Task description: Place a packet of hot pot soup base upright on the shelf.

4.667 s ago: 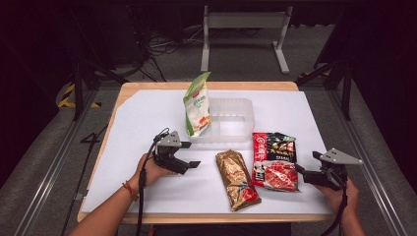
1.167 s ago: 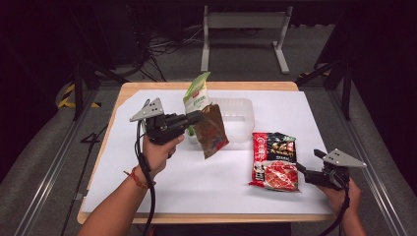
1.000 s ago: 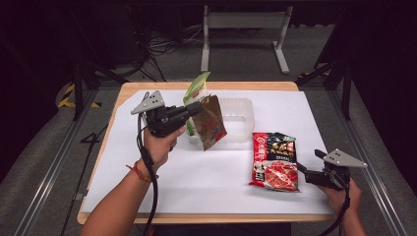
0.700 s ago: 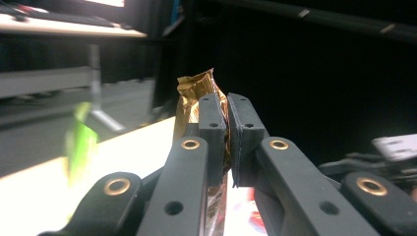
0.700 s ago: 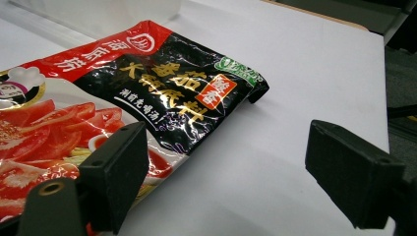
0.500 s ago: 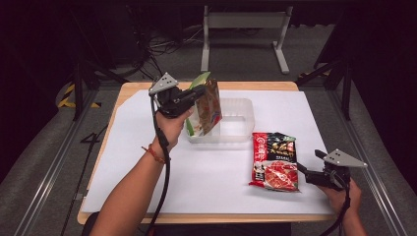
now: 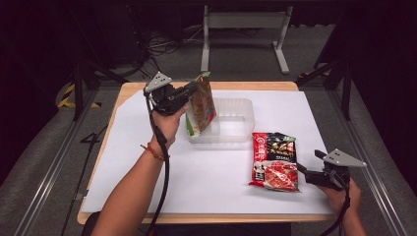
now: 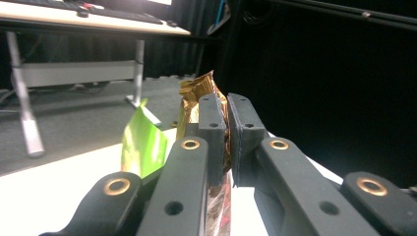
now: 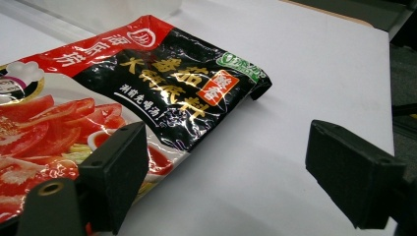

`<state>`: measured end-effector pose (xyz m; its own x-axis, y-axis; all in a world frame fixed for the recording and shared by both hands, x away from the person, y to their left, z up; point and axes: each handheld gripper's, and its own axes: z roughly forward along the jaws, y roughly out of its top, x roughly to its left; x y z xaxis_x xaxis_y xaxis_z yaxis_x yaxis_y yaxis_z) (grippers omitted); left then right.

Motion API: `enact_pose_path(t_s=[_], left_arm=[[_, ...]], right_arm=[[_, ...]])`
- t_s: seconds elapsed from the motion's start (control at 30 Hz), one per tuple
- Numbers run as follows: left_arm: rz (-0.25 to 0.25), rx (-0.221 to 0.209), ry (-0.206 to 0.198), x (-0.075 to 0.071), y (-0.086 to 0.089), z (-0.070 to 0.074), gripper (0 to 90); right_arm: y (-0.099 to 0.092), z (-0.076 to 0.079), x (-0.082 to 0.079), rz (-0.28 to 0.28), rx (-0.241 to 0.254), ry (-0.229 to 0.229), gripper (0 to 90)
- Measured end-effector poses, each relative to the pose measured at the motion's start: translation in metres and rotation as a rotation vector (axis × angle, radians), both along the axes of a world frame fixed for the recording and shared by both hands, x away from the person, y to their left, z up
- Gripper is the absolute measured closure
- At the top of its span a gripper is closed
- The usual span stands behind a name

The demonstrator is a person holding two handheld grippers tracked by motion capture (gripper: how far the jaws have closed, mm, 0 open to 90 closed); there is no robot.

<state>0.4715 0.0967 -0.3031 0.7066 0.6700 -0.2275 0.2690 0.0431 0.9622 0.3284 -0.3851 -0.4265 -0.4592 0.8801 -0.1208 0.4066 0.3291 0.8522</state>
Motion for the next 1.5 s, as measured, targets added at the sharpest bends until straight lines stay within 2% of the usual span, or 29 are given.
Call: enact_pose_path(t_s=[0.07, 0.13, 0.3, 0.37, 0.5, 0.6, 0.67, 0.77, 0.97, 1.0, 1.1, 1.17, 1.27, 1.37, 1.5], left_arm=[[-0.021, 0.002, 0.001, 0.001, -0.006, -0.002, 85.9], [-0.013, 0.025, -0.012, 0.001, -0.013, 0.000, 85.9], [-0.034, 0.001, 0.005, 0.006, -0.032, 0.002, 85.6], [-0.044, 0.023, -0.003, 0.008, -0.045, 0.005, 85.5], [-0.025, 0.056, -0.022, 0.010, -0.057, 0.011, 85.4], [-0.012, 0.034, -0.018, 0.013, -0.055, 0.016, 85.3], [0.001, 0.041, -0.016, 0.015, -0.054, 0.016, 85.2], [0.008, 0.037, 0.002, 0.017, -0.052, 0.010, 84.8], [0.047, 0.017, -0.014, 0.014, -0.040, 0.000, 84.8], [0.065, 0.006, -0.009, 0.013, -0.036, -0.001, 84.8], [0.148, 0.019, -0.029, 0.010, -0.023, -0.004, 85.0], [0.168, 0.014, -0.027, 0.009, -0.018, -0.004, 85.3], [0.162, -0.009, -0.024, 0.007, -0.012, -0.005, 85.3], [0.179, 0.031, -0.038, 0.004, -0.018, -0.007, 85.3], [0.173, 0.031, -0.044, -0.001, -0.019, -0.006, 85.2]], right_arm=[[0.001, 0.000, 0.000, 0.003, -0.006, -0.001, 17.1], [0.001, 0.000, 0.000, 0.003, -0.006, 0.001, 17.0], [0.000, -0.001, 0.000, -0.002, -0.004, 0.009, 16.8], [0.000, -0.001, 0.001, -0.001, -0.003, 0.010, 16.8], [0.000, -0.001, 0.000, 0.005, -0.009, 0.008, 16.8], [0.000, -0.002, 0.001, 0.005, -0.007, 0.016, 16.8], [0.000, -0.002, 0.001, 0.004, -0.010, 0.021, 16.5], [0.000, -0.002, 0.002, 0.004, -0.008, 0.021, 16.6], [0.000, -0.003, 0.001, 0.006, -0.013, 0.023, 16.6], [0.000, -0.003, 0.001, 0.006, -0.013, 0.023, 16.6], [0.000, -0.003, 0.002, 0.003, -0.008, 0.028, 16.5], [0.001, -0.003, 0.001, 0.006, -0.014, 0.026, 16.6], [0.002, -0.003, 0.002, 0.008, -0.017, 0.030, 16.6], [0.002, -0.004, 0.002, 0.006, -0.016, 0.036, 16.6], [0.002, -0.004, 0.001, 0.007, -0.018, 0.031, 16.5]])
